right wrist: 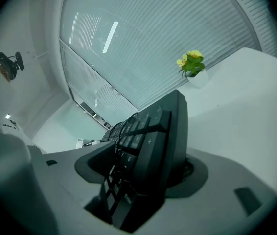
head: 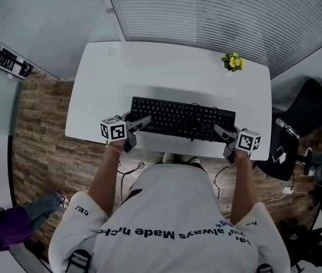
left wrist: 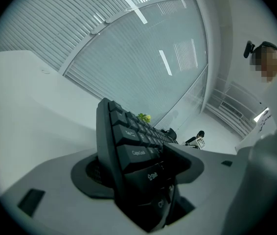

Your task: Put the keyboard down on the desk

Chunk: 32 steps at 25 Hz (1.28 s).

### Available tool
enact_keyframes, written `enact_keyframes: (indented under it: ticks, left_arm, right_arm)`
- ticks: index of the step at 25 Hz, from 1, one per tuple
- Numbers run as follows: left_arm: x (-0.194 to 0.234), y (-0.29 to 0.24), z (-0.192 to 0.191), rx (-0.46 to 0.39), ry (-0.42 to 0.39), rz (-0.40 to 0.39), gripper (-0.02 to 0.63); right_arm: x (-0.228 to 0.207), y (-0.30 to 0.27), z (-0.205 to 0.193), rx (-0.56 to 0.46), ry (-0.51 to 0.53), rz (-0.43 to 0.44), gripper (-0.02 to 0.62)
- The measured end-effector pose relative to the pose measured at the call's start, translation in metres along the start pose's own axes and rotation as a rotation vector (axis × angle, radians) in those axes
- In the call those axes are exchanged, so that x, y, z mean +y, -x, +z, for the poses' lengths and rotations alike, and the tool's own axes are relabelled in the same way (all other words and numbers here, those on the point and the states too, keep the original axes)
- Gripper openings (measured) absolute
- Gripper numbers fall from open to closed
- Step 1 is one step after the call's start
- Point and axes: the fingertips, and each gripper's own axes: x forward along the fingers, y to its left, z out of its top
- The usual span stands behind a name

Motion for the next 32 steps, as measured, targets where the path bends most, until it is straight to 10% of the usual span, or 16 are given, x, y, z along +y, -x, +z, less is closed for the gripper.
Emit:
enact_keyframes:
  ticks: [32]
  left_arm:
    - [0.065, -0.023, -0.024, 0.030, -0.051, 0.278, 0.407]
  right_arm:
    - [-0.065, -0.034, -0.009, 0.015, -0.026, -0.206, 0.417]
